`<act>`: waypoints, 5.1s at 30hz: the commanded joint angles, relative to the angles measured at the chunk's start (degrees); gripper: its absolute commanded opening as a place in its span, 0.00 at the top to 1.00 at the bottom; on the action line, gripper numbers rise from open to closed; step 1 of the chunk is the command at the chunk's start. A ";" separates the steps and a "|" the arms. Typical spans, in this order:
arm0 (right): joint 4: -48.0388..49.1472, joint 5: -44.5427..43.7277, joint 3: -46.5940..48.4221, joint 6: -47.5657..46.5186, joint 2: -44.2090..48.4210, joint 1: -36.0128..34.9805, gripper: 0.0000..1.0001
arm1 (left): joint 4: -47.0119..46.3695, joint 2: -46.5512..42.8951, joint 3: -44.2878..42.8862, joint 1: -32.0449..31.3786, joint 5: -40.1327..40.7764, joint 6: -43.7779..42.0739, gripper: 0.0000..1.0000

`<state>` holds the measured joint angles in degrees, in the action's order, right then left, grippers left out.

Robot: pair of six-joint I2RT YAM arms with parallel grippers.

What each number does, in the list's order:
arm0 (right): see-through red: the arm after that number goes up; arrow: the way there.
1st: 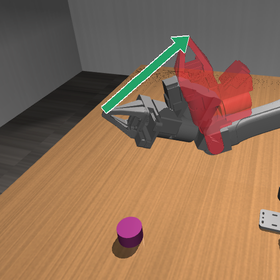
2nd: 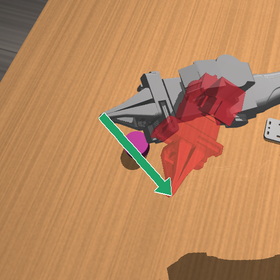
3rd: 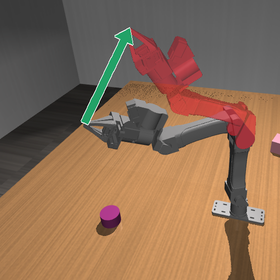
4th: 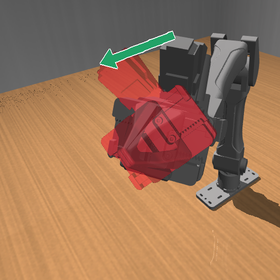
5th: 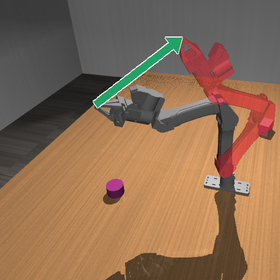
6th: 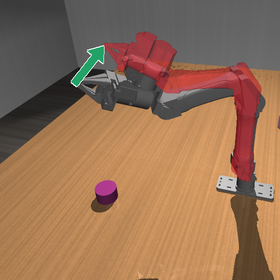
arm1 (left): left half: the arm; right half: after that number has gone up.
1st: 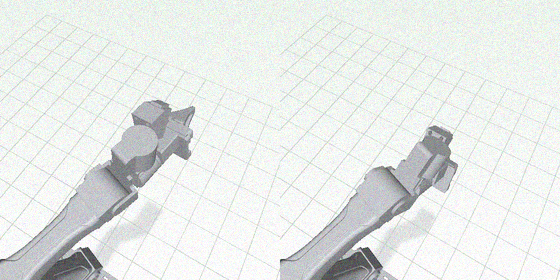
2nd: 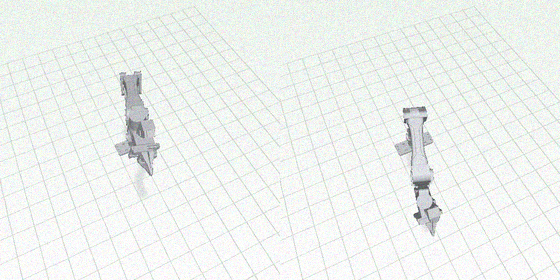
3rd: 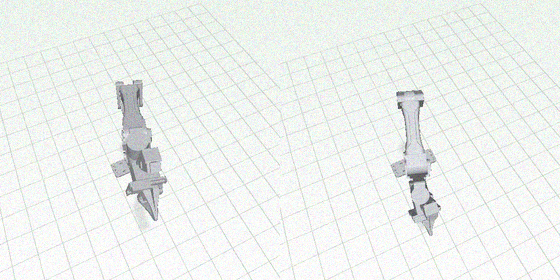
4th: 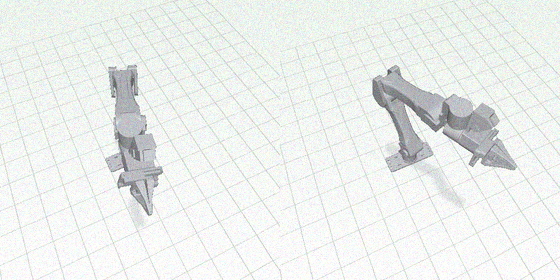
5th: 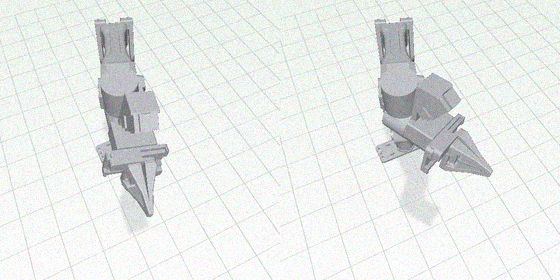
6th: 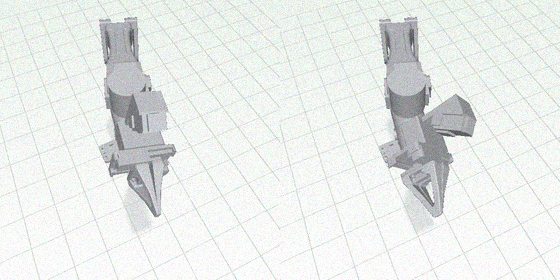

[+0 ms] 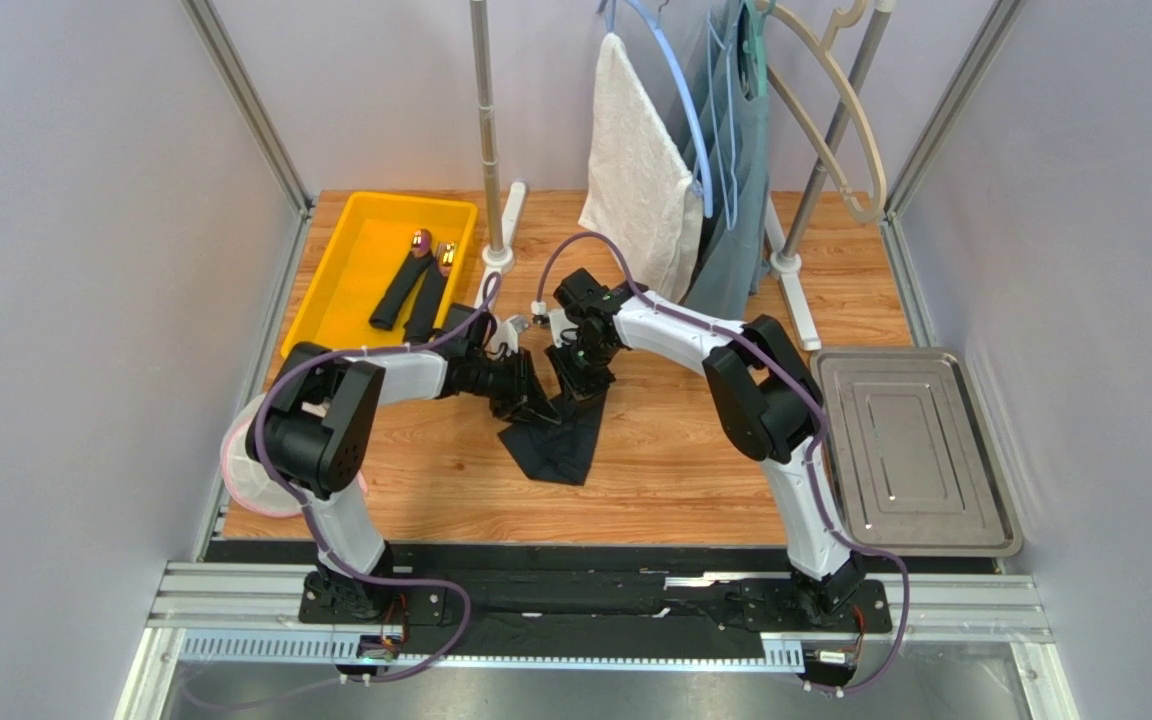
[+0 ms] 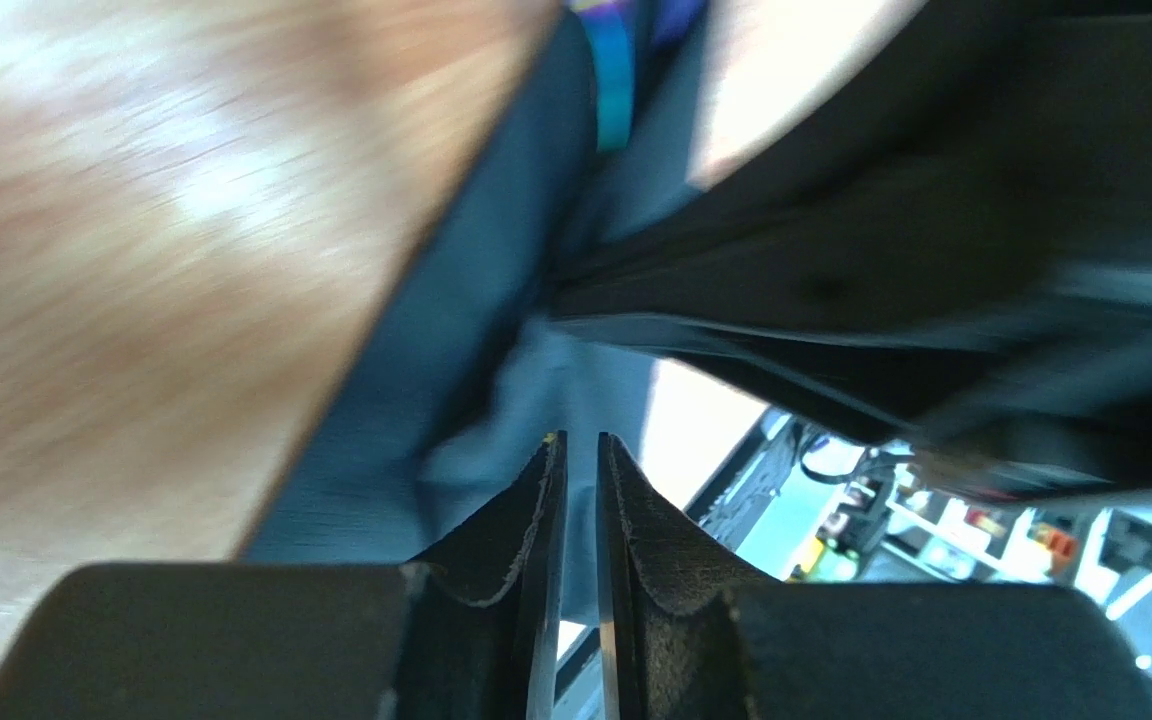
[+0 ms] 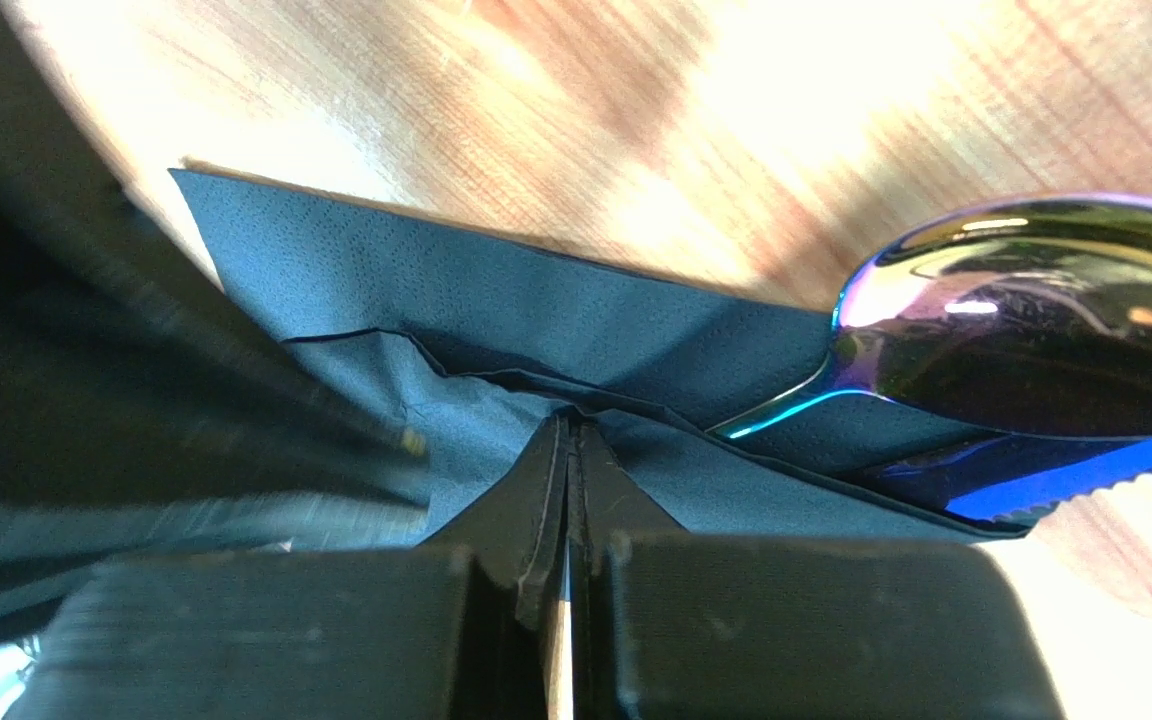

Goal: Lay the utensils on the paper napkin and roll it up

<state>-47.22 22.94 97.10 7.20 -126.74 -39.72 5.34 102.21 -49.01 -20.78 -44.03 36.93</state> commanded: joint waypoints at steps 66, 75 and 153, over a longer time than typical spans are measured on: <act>-1.47 -3.87 1.52 3.26 4.92 -0.70 0.94 | 3.80 7.21 -2.49 -0.32 7.47 -0.36 1.00; 0.99 -7.55 -0.77 3.08 1.15 -1.15 0.96 | 2.48 7.03 -2.49 -0.14 6.33 -0.19 1.00; 4.68 -3.88 -2.70 -6.31 -3.52 1.05 1.00 | 4.31 -6.03 3.05 5.55 0.26 -1.49 0.63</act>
<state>-43.35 21.37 97.73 8.64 -127.31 -38.15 4.01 104.92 -46.65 -20.69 -48.01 42.65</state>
